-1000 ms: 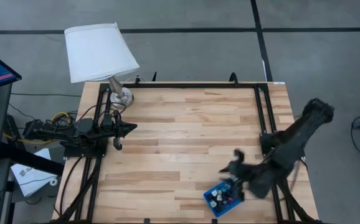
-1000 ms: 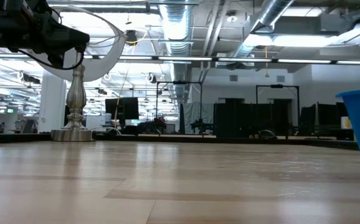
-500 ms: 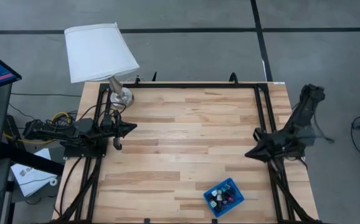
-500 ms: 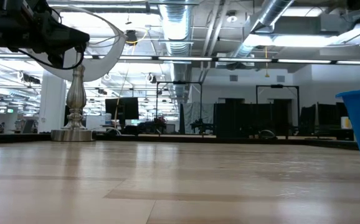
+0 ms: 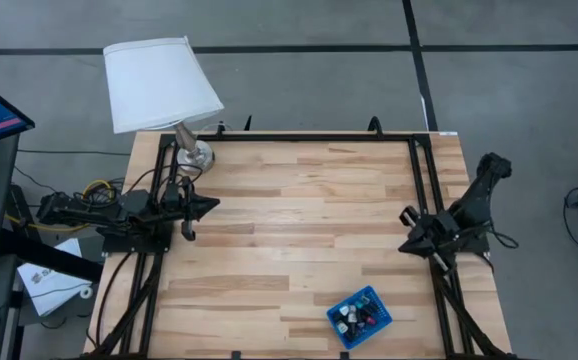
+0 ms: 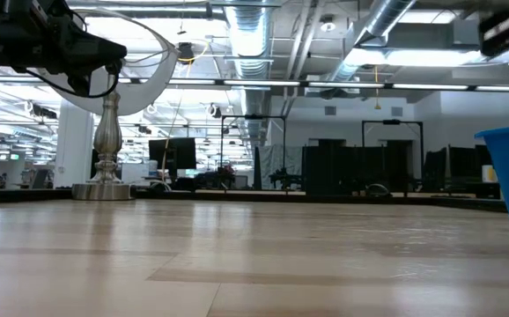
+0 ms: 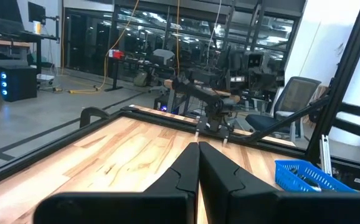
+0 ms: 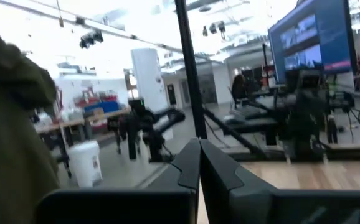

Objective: Pick & Place Nail Polish
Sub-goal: Return to Home Position

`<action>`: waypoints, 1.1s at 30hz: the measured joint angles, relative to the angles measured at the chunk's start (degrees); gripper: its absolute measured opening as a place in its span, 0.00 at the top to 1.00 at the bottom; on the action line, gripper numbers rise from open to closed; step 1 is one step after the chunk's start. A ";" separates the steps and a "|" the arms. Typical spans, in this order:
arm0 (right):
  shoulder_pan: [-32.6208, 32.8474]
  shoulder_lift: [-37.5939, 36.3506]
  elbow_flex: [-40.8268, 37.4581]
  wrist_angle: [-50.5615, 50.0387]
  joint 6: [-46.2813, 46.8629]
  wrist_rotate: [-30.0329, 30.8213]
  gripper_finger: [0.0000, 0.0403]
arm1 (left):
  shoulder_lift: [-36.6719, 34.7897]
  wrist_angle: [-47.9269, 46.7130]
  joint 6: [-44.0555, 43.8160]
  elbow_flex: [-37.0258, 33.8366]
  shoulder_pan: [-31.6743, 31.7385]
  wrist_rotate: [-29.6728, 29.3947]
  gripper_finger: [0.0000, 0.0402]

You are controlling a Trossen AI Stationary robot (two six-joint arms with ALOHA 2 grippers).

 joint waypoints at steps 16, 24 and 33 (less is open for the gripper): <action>-1.66 -3.21 -4.20 -11.55 8.87 2.33 1.00 | 0.33 0.46 0.00 0.02 -0.02 0.00 1.00; -1.94 -3.30 -4.22 -12.97 10.73 2.54 1.00 | 0.33 0.44 0.00 0.02 0.00 0.00 1.00; -1.91 -3.30 -4.24 -12.97 10.73 2.54 1.00 | 0.33 0.44 0.00 0.02 0.00 0.00 1.00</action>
